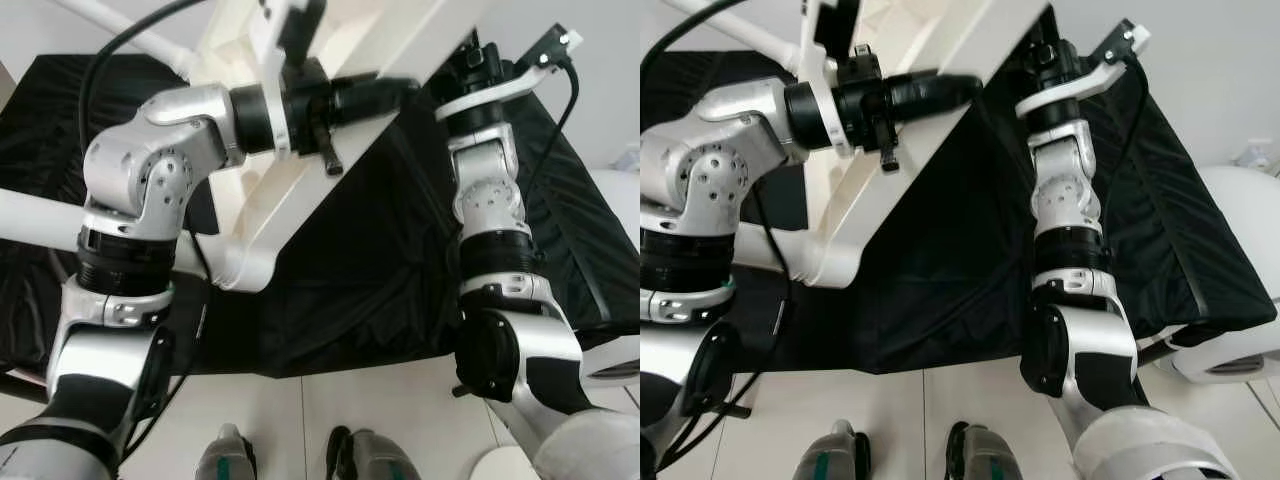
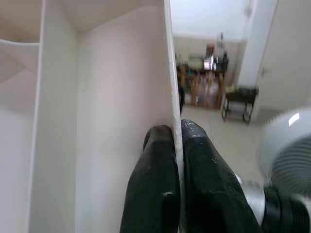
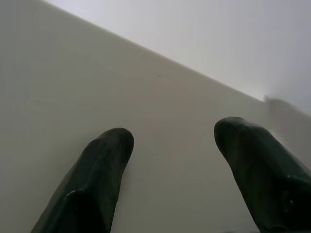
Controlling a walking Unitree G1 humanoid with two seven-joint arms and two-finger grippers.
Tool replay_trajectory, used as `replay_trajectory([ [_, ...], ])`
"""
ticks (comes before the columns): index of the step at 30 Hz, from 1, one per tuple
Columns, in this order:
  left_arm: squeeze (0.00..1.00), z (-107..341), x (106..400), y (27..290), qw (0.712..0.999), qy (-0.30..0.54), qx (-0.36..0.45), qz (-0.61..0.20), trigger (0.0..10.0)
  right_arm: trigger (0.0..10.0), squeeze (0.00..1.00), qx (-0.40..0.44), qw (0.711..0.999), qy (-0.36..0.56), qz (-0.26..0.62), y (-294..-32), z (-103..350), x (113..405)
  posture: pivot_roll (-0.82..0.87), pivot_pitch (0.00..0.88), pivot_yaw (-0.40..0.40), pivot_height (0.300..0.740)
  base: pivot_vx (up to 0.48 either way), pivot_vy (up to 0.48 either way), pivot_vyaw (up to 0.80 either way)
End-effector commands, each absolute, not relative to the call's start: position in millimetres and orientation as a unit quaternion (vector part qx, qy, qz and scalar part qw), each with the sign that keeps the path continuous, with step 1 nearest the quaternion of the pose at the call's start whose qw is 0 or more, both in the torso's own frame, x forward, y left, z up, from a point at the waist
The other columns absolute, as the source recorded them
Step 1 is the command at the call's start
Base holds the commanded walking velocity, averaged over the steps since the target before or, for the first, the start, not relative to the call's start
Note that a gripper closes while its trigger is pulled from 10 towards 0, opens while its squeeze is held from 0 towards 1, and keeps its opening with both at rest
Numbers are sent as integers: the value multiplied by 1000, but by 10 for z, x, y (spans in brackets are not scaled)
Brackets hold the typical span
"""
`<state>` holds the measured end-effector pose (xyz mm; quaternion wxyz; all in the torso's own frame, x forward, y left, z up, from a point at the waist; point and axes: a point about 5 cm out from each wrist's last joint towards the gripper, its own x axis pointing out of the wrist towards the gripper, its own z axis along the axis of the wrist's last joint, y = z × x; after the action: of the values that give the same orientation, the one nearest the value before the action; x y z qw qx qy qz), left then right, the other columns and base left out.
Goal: Building children table
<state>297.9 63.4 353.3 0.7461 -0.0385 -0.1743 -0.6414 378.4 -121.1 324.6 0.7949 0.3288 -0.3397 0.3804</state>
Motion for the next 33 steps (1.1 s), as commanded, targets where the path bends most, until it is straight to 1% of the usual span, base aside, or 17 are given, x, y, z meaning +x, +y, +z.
replay_trajectory([
  [1, 0, 3883, 2749, 563, 689, -269, -29, -673, 10000, 10000, 0, 305, 771, -326, 454, -919, 3327, 3738, 15, 74, -67, 740, 0, 0, 0],
  [2, 0, 3943, 2718, 614, 681, -288, -51, -671, 10000, 10000, 0, 305, 767, -326, 461, -909, 3345, 3742, 12, 73, -70, 740, 0, 0, 0],
  [4, 0, 3986, 2719, 684, 682, -306, -72, -660, 10000, 10000, 0, 303, 765, -325, 466, -896, 3361, 3746, 10, 70, -71, 740, 0, 0, 0],
  [6, 0, 4005, 2774, 830, 695, -328, -108, -631, 10000, 10000, 0, 302, 761, -324, 475, -879, 3382, 3756, 9, 66, -77, 740, 0, 0, 0],
  [7, 0, 4005, 2774, 830, 695, -328, -108, -631, 10000, 10000, 0, 302, 761, -324, 475, -879, 3382, 3756, 9, 66, -77, 740, 0, 0, 0],
  [8, 0, 3975, 2822, 914, 707, -332, -123, -612, 10000, 10000, 0, 300, 760, -322, 479, -868, 3389, 3758, 7, 66, -75, 740, 0, 0, 0],
  [10, 0, 3821, 2930, 1048, 731, -321, -156, -582, 10000, 10000, 0, 296, 757, -320, 486, -853, 3395, 3761, 11, 64, -82, 740, 0, 0, 0],
  [11, 0, 3821, 2930, 1048, 731, -321, -156, -582, 10000, 10000, 0, 296, 757, -320, 486, -853, 3395, 3761, 11, 64, -82, 740, 0, 0, 0],
  [13, 0, 3625, 3000, 1119, 750, -294, -180, -565, 10000, 10000, 0, 290, 758, -317, 491, -837, 3385, 3766, 13, 67, -84, 740, 0, 0, 0],
  [17, 0, 3553, 3016, 1138, 755, -284, -188, -561, 10000, 10000, 0, 288, 758, -316, 493, -831, 3379, 3768, 13, 67, -84, 740, 0, 0, 0],
  [18, 0, 3342, 3053, 1104, 773, -249, -195, -550, 10000, 10000, 0, 285, 759, -313, 496, -822, 3368, 3772, 11, 73, -90, 740, 0, 0, 0],
  [19, 0, 3342, 3053, 1104, 773, -249, -195, -550, 10000, 10000, 0, 285, 759, -313, 496, -822, 3368, 3772, 11, 73, -90, 740, 0, 0, 0],
  [20, 0, 3177, 3057, 1073, 782, -223, -206, -545, 10000, 10000, 0, 283, 759, -311, 497, -818, 3360, 3774, 11, 75, -91, 740, 0, 0, 0],
  [21, 933, 3067, 3050, 1068, 787, -207, -218, -538, 10000, 10000, 0, 281, 759, -309, 499, -815, 3356, 3779, 13, 76, -94, 740, 0, 0, 0],
  [22, 933, 3067, 3050, 1068, 787, -207, -218, -538, 10000, 10000, 0, 281, 759, -309, 499, -815, 3356, 3779, 13, 76, -94, 740, 0, 0, 0],
  [23, 1000, 2998, 3045, 1074, 793, -194, -224, -532, 10000, 10000, 0, 280, 760, -308, 500, -814, 3353, 3784, 16, 77, -95, 740, 0, 0, 0],
  [33, 1000, 2886, 2988, 1118, 805, -180, -220, -521, 10000, 10000, 0, 274, 767, -299, 498, -831, 3280, 3789, 26, 84, -100, 740, 0, 0, 0],
])
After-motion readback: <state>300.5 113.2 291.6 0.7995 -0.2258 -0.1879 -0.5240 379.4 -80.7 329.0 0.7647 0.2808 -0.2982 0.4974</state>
